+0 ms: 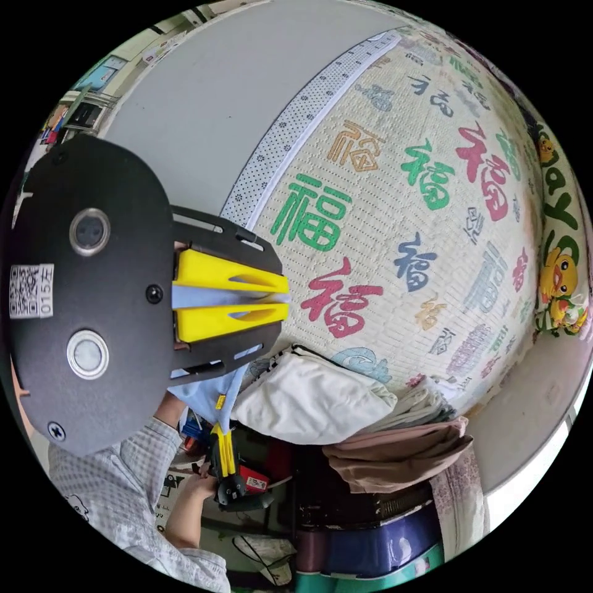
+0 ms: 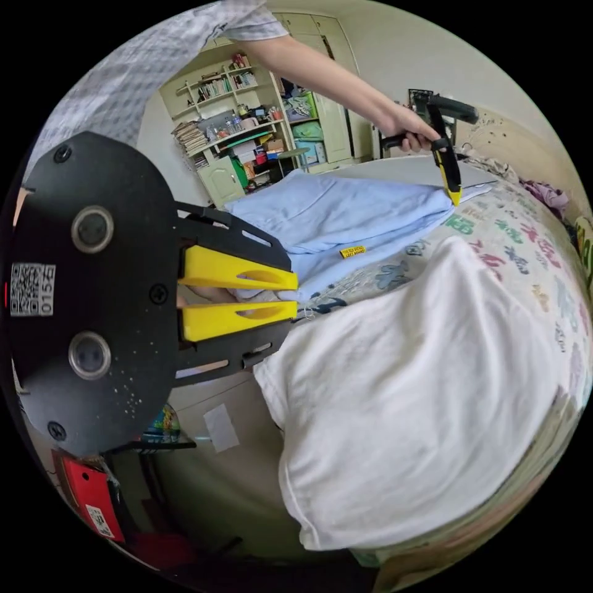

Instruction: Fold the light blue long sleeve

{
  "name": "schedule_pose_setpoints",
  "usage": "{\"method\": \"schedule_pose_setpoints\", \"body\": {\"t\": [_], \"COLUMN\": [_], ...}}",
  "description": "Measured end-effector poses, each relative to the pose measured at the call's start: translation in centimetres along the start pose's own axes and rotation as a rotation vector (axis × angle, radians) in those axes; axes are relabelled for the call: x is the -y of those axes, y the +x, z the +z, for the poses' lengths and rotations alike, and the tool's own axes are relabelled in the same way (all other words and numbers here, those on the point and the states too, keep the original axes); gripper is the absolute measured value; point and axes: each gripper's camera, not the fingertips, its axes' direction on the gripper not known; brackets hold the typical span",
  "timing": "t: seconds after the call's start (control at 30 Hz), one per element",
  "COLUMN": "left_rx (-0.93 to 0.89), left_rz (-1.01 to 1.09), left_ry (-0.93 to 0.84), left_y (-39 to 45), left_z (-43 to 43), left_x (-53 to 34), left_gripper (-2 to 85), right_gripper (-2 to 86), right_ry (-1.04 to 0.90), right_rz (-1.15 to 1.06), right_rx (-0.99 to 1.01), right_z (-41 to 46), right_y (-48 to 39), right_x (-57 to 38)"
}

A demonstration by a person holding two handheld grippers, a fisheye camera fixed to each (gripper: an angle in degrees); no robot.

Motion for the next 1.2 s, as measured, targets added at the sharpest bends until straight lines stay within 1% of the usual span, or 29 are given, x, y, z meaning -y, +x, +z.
{"method": "schedule_pose_setpoints", "body": {"t": [0.07,0.17,0.23,0.3,0.37,0.4,0.47,0.5,0.57,0.6,0.63,0.73,0.77,0.8,0.87,0.9,0.97,1.03,1.13,1.2], "left_rx": [-0.109,-0.21,-0.238,-0.256,-0.286,-0.295,-0.315,-0.32,-0.351,-0.351,-0.331,-0.266,-0.272,-0.28,-0.335,-0.353,-0.44,-0.518,-0.578,-0.55], "left_rz": [-0.008,0.008,0.018,0.018,-0.002,-0.01,-0.061,-0.086,-0.221,-0.262,-0.338,-0.537,-0.605,-0.645,-0.787,-0.805,-0.852,-0.852,-0.853,-0.839], "left_ry": [0.14,0.288,0.345,0.376,0.41,0.418,0.449,0.457,0.482,0.486,0.482,0.415,0.409,0.414,0.5,0.532,0.655,0.707,0.695,0.638], "left_y": [-0.9,-1.8,-2.6,-3.8,-6.2,-6.9,-9.9,-10.7,-14.1,-14.9,-16.4,-19.5,-20.5,-20.9,-21.5,-21.6,-21.6,-21.9,-22.5,-22.7], "left_z": [-2.9,-6.3,-7.9,-9.1,-10.2,-10.3,-10.3,-10.2,-8.7,-8.2,-7.0,-3.2,-1.7,-1.0,0.8,1.1,2.2,3.2,4.8,5.2], "left_x": [-0.9,-3.0,-5.3,-8.4,-13.9,-15.5,-22.6,-24.5,-32.3,-34.2,-37.9,-45.5,-47.9,-49.0,-52.8,-53.5,-55.8,-56.6,-56.6,-56.0], "left_gripper": [1.0,1.0,1.0,1.0,1.1,1.1,1.1,1.1,1.2,1.2,1.3,1.8,2.2,2.4,4.5,5.2,9.1,12.0,13.0,10.7], "right_gripper": [4.0,4.0,4.0,3.9,3.9,3.8,3.9,3.9,3.9,3.8,3.8,3.5,3.4,3.4,3.3,3.3,3.4,3.4,3.3,3.3], "right_ry": [0.102,0.213,0.244,0.221,0.104,0.064,-0.086,-0.116,-0.229,-0.256,-0.303,-0.421,-0.464,-0.486,-0.544,-0.551,-0.558,-0.568,-0.592,-0.599], "right_rz": [-0.015,-0.081,-0.157,-0.254,-0.408,-0.442,-0.548,-0.569,-0.638,-0.648,-0.661,-0.653,-0.659,-0.667,-0.723,-0.735,-0.761,-0.751,-0.747,-0.764], "right_rx": [-0.061,-0.122,-0.146,-0.132,-0.066,-0.048,-0.004,-0.004,-0.025,-0.031,-0.035,-0.031,-0.037,-0.044,-0.087,-0.103,-0.165,-0.171,-0.183,-0.212], "right_z": [-3.9,-8.7,-10.5,-10.7,-7.9,-6.8,-1.1,0.4,6.9,8.5,11.6,18.2,20.3,21.3,24.2,24.7,26.1,26.7,27.6,28.1], "right_y": [-0.1,-1.3,-3.3,-5.9,-10.3,-11.4,-15.1,-15.9,-17.9,-18.1,-18.4,-18.4,-18.5,-18.6,-19.1,-19.2,-19.2,-18.9,-18.1,-17.7], "right_x": [0.0,-0.4,-1.3,-2.6,-5.3,-6.1,-9.4,-10.2,-12.9,-13.4,-14.2,-15.3,-15.7,-15.9,-16.9,-17.0,-17.2,-16.9,-16.5,-16.6]}}
